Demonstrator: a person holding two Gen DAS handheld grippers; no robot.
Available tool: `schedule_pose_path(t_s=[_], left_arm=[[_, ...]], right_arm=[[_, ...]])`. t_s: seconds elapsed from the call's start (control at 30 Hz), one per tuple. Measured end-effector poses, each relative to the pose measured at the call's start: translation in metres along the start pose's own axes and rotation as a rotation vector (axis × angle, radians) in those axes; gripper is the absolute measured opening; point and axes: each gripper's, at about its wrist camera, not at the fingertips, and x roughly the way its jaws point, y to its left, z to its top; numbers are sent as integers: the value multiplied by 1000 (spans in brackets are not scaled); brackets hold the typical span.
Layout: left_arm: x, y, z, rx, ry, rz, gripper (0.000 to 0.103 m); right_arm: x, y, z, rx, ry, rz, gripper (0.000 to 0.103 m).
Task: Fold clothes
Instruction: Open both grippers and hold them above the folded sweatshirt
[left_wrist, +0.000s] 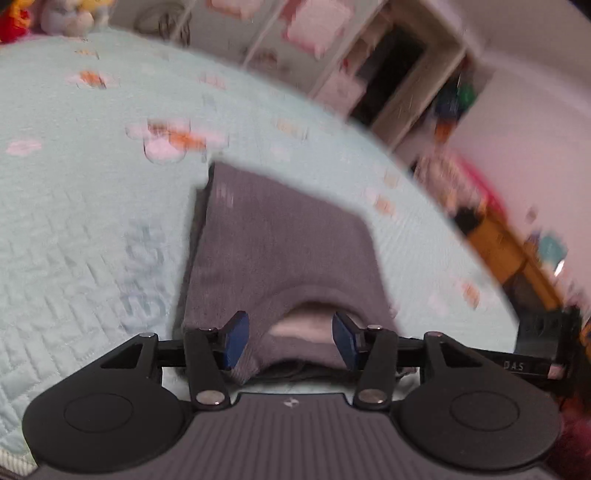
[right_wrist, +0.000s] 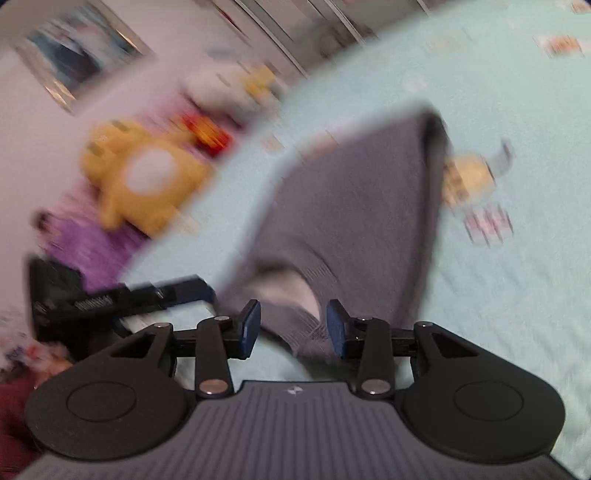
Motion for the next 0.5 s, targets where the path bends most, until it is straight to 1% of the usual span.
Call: schedule_pose_path(t_s=[0.03, 0.07, 0.13, 0.17, 0.2, 0.23, 0.27, 0.3, 0.33, 0.37, 0.4, 0.47, 0.5], left_arm=[[5, -2, 1, 6, 39, 12, 52], [6, -5, 1, 19, 47, 18, 53], [1, -16, 8, 42, 75, 34, 55], [-3, -21, 14, 44, 86, 50, 55], [-7, -27, 20, 46, 97, 66, 57], [-11, -32, 25, 48, 108, 83, 64], [-15, -39, 32, 53, 117, 128, 69], [-19, -46, 38, 61, 125, 188, 80], [-22, -54, 46, 76, 142, 248, 84], [-23, -61, 54, 90, 168, 295, 84], [-24, -67, 63, 101, 195, 334, 84], [-24, -75, 79, 110, 238, 365, 86], [-24, -76, 85, 99, 258, 378, 88]], right_arm=[[-1, 1, -1, 14, -11, -2, 39], [-2, 4, 1, 34, -10, -6, 40], [-6, 17, 12, 58, 4, -27, 45], [-9, 24, 18, 70, 10, -39, 55], [-11, 33, 25, 72, 8, -74, 71], [-13, 44, 31, 70, 4, -123, 75], [-13, 55, 38, 59, 8, -169, 77], [-12, 66, 44, 48, 12, -215, 77], [-12, 76, 51, 38, 17, -262, 77], [-12, 86, 57, 27, 21, -306, 77], [-11, 93, 62, 26, 27, -330, 77], [-5, 105, 71, 34, 53, -359, 77], [-1, 108, 75, 49, 77, -376, 77]])
